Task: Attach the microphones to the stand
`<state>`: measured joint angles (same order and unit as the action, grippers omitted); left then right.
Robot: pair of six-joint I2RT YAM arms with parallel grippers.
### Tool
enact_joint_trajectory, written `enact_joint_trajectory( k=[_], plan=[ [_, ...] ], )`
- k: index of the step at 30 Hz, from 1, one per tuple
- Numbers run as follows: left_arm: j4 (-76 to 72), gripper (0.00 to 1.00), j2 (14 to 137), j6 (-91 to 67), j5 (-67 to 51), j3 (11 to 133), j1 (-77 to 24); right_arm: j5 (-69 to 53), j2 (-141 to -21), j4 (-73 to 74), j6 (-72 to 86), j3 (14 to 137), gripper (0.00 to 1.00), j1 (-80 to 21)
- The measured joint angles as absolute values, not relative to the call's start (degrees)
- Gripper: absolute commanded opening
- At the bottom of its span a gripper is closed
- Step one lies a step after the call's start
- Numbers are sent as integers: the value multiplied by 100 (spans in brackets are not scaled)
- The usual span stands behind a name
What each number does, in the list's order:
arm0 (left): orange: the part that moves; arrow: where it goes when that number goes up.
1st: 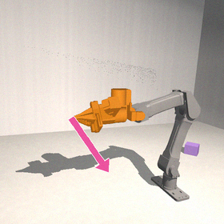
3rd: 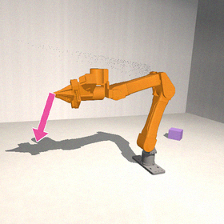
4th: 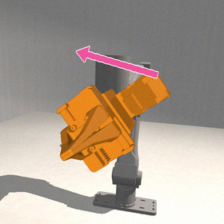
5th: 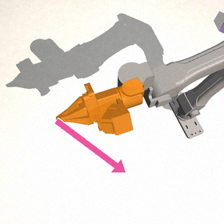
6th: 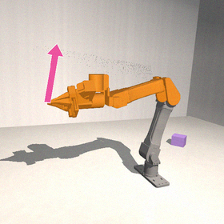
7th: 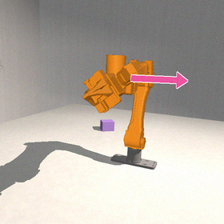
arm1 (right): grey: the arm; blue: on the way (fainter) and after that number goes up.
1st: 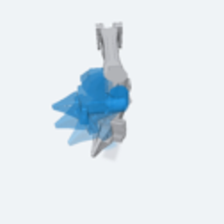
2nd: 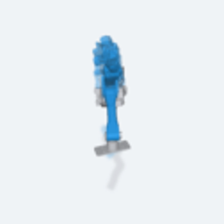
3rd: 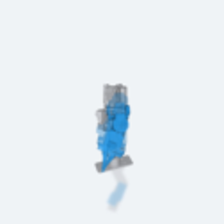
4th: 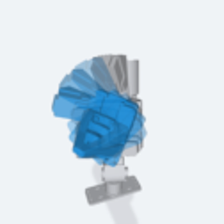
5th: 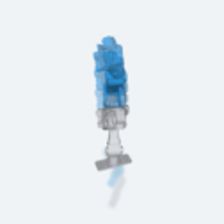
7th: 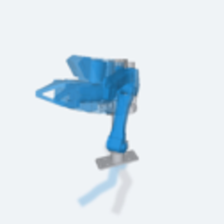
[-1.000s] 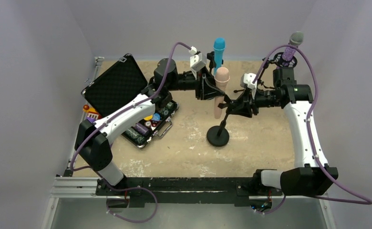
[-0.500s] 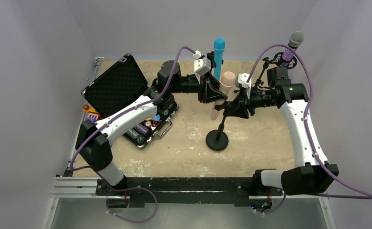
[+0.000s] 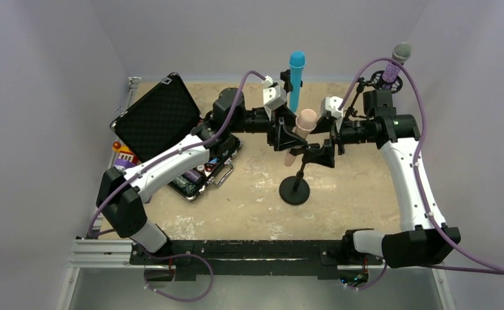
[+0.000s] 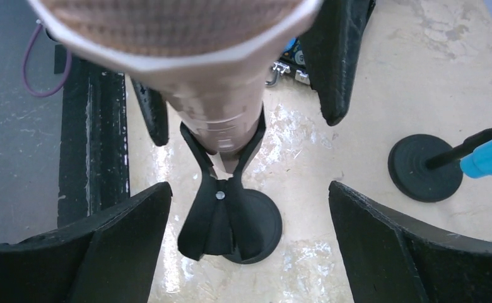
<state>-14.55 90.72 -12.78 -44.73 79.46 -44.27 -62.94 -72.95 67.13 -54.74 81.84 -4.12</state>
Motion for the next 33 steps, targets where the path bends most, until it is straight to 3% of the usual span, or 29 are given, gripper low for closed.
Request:
enact_joint_trajectory(
  k=[7,14,24,33],
  plan=[
    [-1214,83,8715,-1306,-4261,7732,-4370,-6563,-7081,6504,-5293,8184,99,-252],
    [-1205,88,7548,-1236,-3813,6936,-4165,-7183,-6796,6530,-5616,7955,99,792],
    [-915,94,5686,-819,-2718,5113,-4163,-7330,-6464,6591,-7389,6064,97,993],
    [-467,95,3907,-790,-1682,3750,-4152,-7832,-6958,5983,-8239,5463,76,707]
  ],
)
